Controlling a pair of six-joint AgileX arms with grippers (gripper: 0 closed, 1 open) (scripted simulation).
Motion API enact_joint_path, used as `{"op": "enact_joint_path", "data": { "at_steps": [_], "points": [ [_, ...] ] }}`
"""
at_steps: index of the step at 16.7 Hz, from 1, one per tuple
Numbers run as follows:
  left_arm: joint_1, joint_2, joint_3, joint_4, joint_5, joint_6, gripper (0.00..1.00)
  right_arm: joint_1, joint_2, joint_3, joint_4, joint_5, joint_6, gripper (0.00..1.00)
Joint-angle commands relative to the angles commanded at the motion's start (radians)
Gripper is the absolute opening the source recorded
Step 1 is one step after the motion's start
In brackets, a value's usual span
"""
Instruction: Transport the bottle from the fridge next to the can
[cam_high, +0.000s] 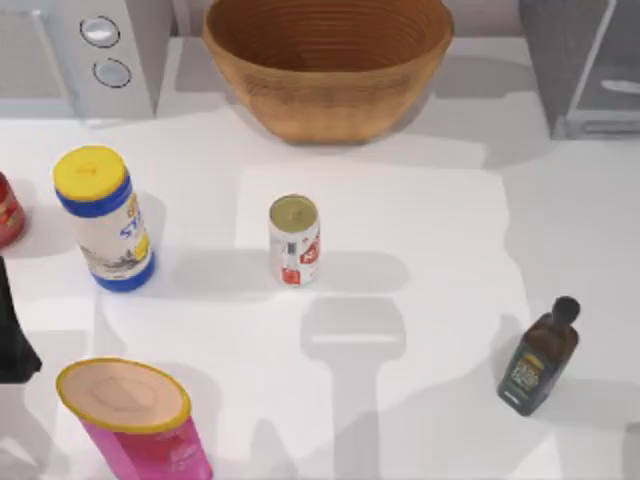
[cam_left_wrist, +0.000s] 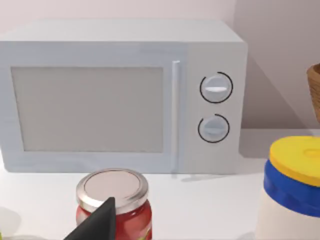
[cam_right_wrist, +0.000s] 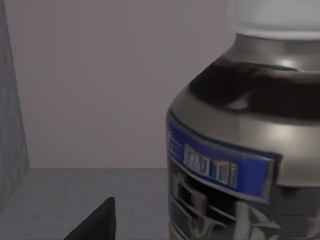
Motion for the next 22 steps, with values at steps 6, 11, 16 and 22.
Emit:
{"op": "enact_joint_path", "data": {
  "at_steps": [6,11,16,22],
  "points": [
    [0.000,0.000,0.000,0.000,0.000,0.000,1.00,0.011,0.065,0.124,-0.059,0.012,-0.001,1.00],
    [0.000,0.000,0.000,0.000,0.000,0.000,1.00,0.011,0.065,0.124,-0.059,0.012,-0.001,0.77],
    [0.000,0.000,0.000,0.000,0.000,0.000,1.00,0.011,0.065,0.124,-0.059,0.012,-0.001,0.40],
    [0.000,0.000,0.000,0.000,0.000,0.000,1.00,0.011,0.065,0.124,-0.059,0.012,-0.001,0.00]
  ]
}}
